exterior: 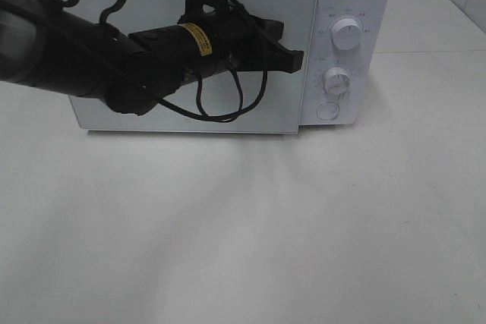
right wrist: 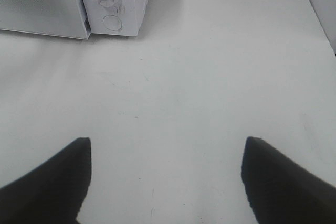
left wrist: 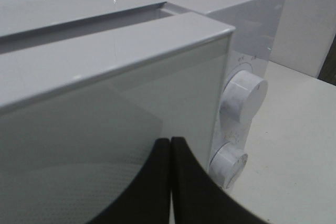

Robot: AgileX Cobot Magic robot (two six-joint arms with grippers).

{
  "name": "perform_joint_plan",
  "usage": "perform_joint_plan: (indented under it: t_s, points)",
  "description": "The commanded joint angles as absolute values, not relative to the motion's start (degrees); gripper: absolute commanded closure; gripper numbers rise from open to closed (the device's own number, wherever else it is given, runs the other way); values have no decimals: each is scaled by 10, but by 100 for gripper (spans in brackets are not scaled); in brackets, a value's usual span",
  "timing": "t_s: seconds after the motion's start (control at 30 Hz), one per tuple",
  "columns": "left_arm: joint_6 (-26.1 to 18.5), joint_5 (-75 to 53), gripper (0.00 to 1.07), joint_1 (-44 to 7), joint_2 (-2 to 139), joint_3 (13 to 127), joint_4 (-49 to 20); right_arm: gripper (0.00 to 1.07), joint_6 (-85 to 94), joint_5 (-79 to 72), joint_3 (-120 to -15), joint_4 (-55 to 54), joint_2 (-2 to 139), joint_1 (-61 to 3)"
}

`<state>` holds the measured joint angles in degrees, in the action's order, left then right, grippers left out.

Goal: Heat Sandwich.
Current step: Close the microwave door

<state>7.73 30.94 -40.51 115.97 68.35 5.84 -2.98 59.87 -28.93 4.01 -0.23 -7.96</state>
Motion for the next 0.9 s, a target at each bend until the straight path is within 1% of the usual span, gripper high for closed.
perform_joint_plan:
  t_s: [0.03, 0.13, 0.2, 0.33, 0.8, 0.9]
  points:
    - [79, 292, 107, -398, 1176, 725, 22, 31, -28, 596, -289, 38, -17, -77]
    - [77, 286, 107, -397, 1183, 741, 22, 31, -28, 596, -289, 38, -17, -77]
    - [65, 281, 107, -394, 1189, 759, 17, 31, -28, 596, -289, 38, -17, -77]
    - [57, 280, 107, -391, 1193, 771, 8, 31, -28, 596, -289, 38, -17, -77]
    - [57, 268, 107, -392, 1192, 769, 9, 31, -28, 596, -289, 38, -17, -77]
    - [70, 268, 107, -395, 1191, 769, 10, 31, -28, 596, -289, 38, -17, -77]
